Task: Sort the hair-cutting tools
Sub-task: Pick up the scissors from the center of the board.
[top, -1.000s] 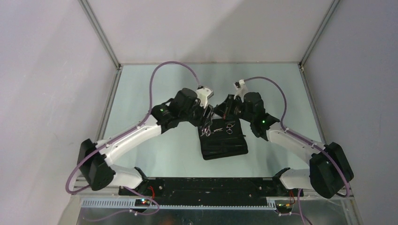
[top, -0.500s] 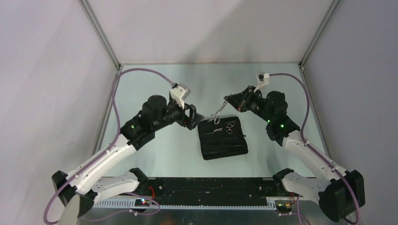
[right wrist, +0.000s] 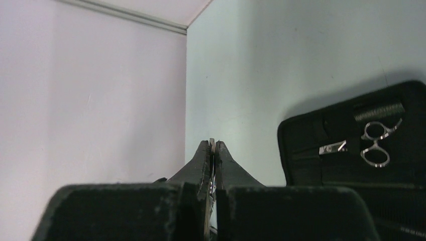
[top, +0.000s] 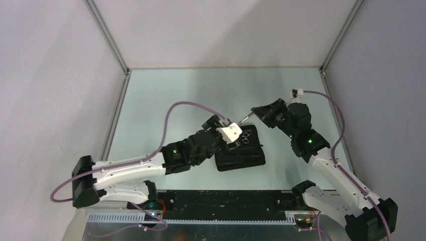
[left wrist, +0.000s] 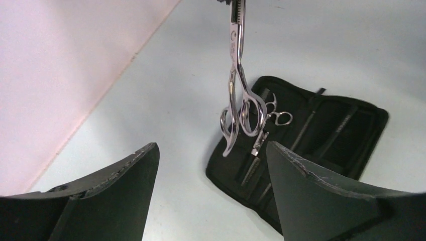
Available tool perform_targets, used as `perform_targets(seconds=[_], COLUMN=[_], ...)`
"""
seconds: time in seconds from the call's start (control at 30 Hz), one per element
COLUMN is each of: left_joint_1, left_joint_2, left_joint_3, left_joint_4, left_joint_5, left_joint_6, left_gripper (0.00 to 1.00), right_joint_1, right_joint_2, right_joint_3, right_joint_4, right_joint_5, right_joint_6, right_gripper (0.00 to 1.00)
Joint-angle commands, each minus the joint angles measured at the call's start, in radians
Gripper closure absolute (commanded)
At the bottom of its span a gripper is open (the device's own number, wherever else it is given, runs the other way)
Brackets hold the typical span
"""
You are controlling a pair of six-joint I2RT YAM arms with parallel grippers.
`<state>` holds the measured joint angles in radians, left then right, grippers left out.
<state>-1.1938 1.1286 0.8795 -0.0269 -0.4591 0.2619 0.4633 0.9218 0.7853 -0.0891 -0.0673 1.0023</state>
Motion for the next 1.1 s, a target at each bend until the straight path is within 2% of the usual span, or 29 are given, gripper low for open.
perform_targets(seconds=[0.0,0.17,0.4,0.57,0.63,0.83,0.9,0.97,1.03,1.07], left_joint_1=[-0.044,-0.064,-0.079,-0.084,-0.084,-0.085,-0.085,-0.084,-0.078,-0.072], left_joint_2=[0.061,0.147,0.209,0.243,0.249,0.232,0.220,0.202,0.187,0.179], left_joint_3=[-0.003,-0.001,0.014,0.034,0.041,0.052,0.059,0.068,0.077,0.086], left_joint_4=[0.196,0.295,0.328,0.324,0.318,0.279,0.241,0.203,0.154,0.130], left_joint_5=[-0.196,-0.285,-0.276,-0.276,-0.279,-0.268,-0.253,-0.230,-0.198,-0.163], left_joint_6=[0.167,0.238,0.251,0.253,0.248,0.208,0.187,0.158,0.118,0.077], left_gripper=[0.16,0.21,0.29,0.40,0.47,0.79,0.89,0.98,1.00,1.00], right_joint_1=[0.004,0.004,0.004,0.004,0.003,0.004,0.004,0.000,-0.011,-0.023], right_joint_2=[-0.038,-0.064,-0.083,-0.085,-0.088,-0.093,-0.086,-0.081,-0.082,-0.085], right_joint_3=[0.029,0.029,0.029,0.029,0.029,0.029,0.029,0.029,0.029,0.029], right_joint_4=[-0.082,-0.122,-0.147,-0.152,-0.153,-0.158,-0.149,-0.130,-0.113,-0.111], right_joint_5=[0.063,0.061,0.053,0.048,0.050,0.056,0.043,0.031,0.027,0.027], right_joint_6=[0.148,0.217,0.262,0.285,0.289,0.292,0.282,0.258,0.212,0.170], right_gripper=[1.00,1.00,1.00,1.00,1.00,1.00,0.96,0.84,0.66,0.62])
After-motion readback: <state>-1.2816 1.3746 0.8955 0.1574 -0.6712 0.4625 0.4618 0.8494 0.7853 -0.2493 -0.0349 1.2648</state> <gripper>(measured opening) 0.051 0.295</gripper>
